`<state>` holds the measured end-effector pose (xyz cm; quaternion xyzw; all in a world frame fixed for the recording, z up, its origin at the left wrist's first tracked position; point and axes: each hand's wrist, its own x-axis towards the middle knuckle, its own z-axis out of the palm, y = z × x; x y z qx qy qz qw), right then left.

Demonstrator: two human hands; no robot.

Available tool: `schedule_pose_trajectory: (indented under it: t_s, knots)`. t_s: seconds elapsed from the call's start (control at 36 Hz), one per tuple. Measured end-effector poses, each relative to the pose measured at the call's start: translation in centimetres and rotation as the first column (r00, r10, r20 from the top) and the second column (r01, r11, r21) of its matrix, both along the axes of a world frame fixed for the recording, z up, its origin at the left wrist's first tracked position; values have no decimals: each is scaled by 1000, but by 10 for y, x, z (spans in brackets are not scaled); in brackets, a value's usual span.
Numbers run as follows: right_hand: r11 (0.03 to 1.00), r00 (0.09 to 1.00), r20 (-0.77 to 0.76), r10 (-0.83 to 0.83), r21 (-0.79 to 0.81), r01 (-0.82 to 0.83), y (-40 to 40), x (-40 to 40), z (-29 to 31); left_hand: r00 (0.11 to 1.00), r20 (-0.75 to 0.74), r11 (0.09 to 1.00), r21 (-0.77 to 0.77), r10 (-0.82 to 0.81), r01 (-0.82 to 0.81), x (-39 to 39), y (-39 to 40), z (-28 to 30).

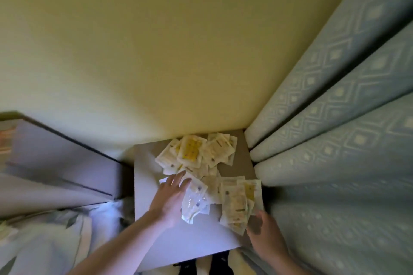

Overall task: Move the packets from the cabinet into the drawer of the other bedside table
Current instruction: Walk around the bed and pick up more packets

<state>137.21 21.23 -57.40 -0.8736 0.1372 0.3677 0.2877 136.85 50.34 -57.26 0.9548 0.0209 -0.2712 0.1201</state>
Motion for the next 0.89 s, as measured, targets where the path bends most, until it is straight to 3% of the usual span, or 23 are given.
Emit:
schedule_pose_trajectory:
  t_s: [0.22, 0.36, 0.5, 0.69, 0.81, 0.89]
  knots:
    - [991, 987, 104, -125, -30, 128, 13, 15, -77, 941, 80, 937, 156, -328, 313, 20, 3, -86]
    - [969, 974, 209, -89, -208, 133, 29, 13, -92, 920, 124, 913, 223, -373, 340, 22, 6, -95]
    - [956, 938, 282, -203, -149, 252, 40, 12, -90, 868, 266, 895, 279, -419, 347, 22, 8, -83]
    - [939, 917, 218, -333, -14, 344, 42, 4, -83, 939, 111, 939, 151, -326, 308, 8, 13, -67]
    - [885, 873, 143, -466, 93, 457, 32, -11, -81, 980, 64, 981, 63, -189, 185, -8, 10, -53]
    - [863, 860, 72, -504, 75, 500, 23, -23, -80, 999, 3, 998, -16, -54, 54, -24, 4, -46]
